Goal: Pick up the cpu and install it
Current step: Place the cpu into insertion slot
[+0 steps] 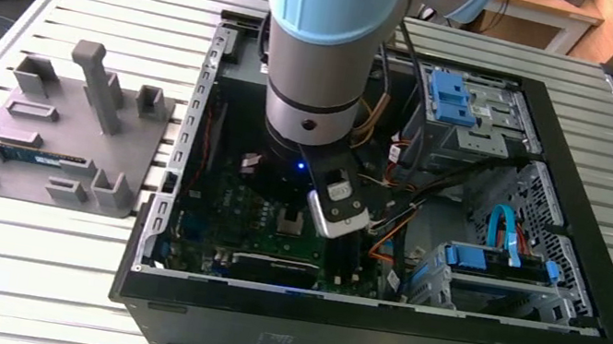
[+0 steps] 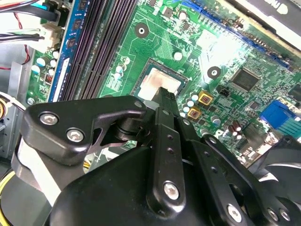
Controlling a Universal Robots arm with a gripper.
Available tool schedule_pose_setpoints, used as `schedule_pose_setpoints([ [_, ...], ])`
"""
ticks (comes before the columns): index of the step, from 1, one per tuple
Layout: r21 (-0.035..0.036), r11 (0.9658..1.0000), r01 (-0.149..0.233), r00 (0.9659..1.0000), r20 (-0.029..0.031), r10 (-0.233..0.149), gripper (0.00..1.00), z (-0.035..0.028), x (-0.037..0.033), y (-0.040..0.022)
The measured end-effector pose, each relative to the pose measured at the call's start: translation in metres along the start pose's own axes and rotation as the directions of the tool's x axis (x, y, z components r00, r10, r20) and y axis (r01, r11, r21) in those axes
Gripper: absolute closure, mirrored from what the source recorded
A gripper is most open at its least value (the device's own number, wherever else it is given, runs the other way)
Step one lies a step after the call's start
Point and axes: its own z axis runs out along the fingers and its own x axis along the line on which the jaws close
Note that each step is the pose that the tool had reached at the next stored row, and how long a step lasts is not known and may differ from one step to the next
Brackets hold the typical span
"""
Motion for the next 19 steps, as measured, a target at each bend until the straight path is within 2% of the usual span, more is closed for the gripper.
schedule_pose_setpoints([
  [11, 0.0002, 1.0000, 0.000, 1.0000, -0.0010, 0.000, 0.89, 0.0001, -0.0029, 0.0001],
  [14, 0.0004, 1.0000, 0.000, 1.0000, -0.0011, 0.000, 0.89, -0.0027, -0.0031, 0.0002],
  [19, 0.0002, 1.0000, 0.000, 1.0000, -0.0010, 0.000, 0.89, -0.0032, -0.0031, 0.0002],
])
